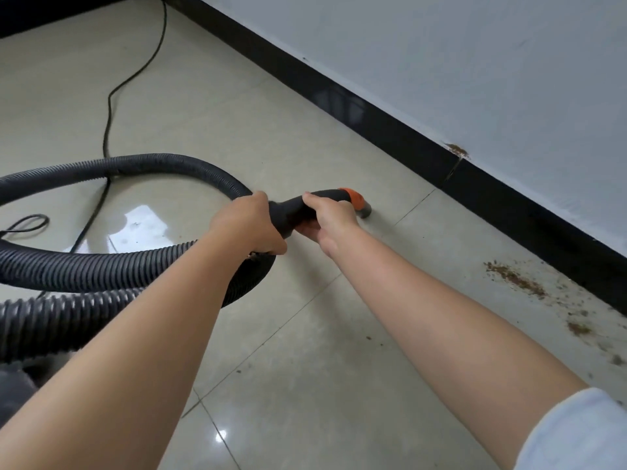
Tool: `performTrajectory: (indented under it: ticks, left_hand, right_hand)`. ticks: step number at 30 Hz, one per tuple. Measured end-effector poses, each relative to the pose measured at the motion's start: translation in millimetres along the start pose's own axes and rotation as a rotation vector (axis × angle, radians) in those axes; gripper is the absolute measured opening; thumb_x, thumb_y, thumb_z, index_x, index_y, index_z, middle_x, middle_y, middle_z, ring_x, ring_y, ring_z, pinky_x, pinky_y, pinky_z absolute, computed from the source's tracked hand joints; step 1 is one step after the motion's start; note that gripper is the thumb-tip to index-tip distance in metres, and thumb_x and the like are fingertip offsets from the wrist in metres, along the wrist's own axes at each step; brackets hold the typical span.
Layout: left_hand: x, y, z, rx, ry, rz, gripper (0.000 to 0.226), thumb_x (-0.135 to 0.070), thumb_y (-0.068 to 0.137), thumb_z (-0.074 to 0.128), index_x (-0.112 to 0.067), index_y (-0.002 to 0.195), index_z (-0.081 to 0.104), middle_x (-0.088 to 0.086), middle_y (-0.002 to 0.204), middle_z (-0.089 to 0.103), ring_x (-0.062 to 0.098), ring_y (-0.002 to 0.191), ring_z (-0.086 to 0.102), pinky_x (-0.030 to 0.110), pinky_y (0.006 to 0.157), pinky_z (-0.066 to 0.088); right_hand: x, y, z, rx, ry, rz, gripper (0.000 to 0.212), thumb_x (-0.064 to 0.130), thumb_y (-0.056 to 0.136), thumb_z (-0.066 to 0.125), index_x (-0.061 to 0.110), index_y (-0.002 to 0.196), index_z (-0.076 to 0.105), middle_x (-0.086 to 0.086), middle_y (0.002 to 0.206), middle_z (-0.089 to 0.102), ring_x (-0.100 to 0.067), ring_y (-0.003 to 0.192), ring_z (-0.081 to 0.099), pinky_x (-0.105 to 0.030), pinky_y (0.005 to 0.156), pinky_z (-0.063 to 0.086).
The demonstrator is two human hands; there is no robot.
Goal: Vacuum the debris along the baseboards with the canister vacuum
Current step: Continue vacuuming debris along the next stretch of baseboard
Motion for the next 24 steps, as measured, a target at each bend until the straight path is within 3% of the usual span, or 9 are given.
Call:
performTrajectory:
  ticks: [3,5,10,14,17,24]
  left_hand:
    - [-31,8,5,0.058,-0.002,0.073,0.040,-0.019,0.070,0.070,-0.011,0.098,0.042,0.000,0.073,0.050,0.016,0.065,0.051,0.025,0.053,0.039]
    - [-55,14,11,0.141,-0.011,0.134,0.038,-0.016,0.070,0.069,-0.011,0.097,0.043,0.003,0.073,0.059,0.016,0.061,0.056,0.026,0.052,0.046]
    - [-101,21,30,0.303,0.144,0.264,0.039,-0.017,0.068,0.072,-0.010,0.101,0.053,0.003,0.085,0.064,0.020,0.073,0.060,0.028,0.065,0.048]
    - [-113,27,51,0.415,0.255,0.313,0.043,-0.020,0.066,0.074,-0.010,0.104,0.055,0.004,0.093,0.063,0.022,0.081,0.060,0.028,0.066,0.046]
    - [-109,30,62,0.406,0.278,0.349,0.045,-0.018,0.066,0.073,-0.010,0.103,0.048,0.002,0.088,0.059,0.021,0.079,0.058,0.028,0.066,0.046]
    - [-111,23,70,0.353,0.290,0.432,0.047,-0.018,0.067,0.073,-0.011,0.098,0.038,-0.001,0.080,0.049,0.020,0.076,0.054,0.029,0.062,0.043]
  right_hand:
    - [13,-2,-33,-0.059,0.043,-0.003,0.043,0.018,0.083,0.068,0.003,0.120,0.051,-0.011,0.112,0.064,-0.027,0.079,0.068,-0.042,0.090,0.053]
    - [20,-1,-58,-0.115,0.082,-0.004,0.046,0.018,0.083,0.068,0.004,0.123,0.050,-0.011,0.111,0.065,-0.027,0.081,0.068,-0.040,0.088,0.054]
    - [22,-8,-104,-0.233,0.112,0.012,0.051,0.018,0.082,0.069,0.007,0.127,0.047,-0.011,0.112,0.063,-0.026,0.081,0.067,-0.038,0.084,0.055]
    - [9,-15,-125,-0.286,0.188,0.004,0.054,0.012,0.085,0.066,0.004,0.132,0.040,-0.013,0.120,0.058,-0.023,0.084,0.064,-0.030,0.069,0.055]
    - [0,-21,-129,-0.294,0.243,0.021,0.047,0.009,0.088,0.062,0.003,0.130,0.042,-0.016,0.120,0.059,-0.025,0.088,0.065,-0.028,0.065,0.055]
    - [-2,-24,-131,-0.374,0.325,0.094,0.047,0.015,0.089,0.063,0.004,0.129,0.041,-0.015,0.123,0.054,-0.032,0.107,0.058,-0.037,0.076,0.054]
Point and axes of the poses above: each hand's wrist, its own y-axis towards the middle knuckle, its own z-axis out of the palm, x = y × z, the point moved 4 cm from there along y, towards the middle knuckle
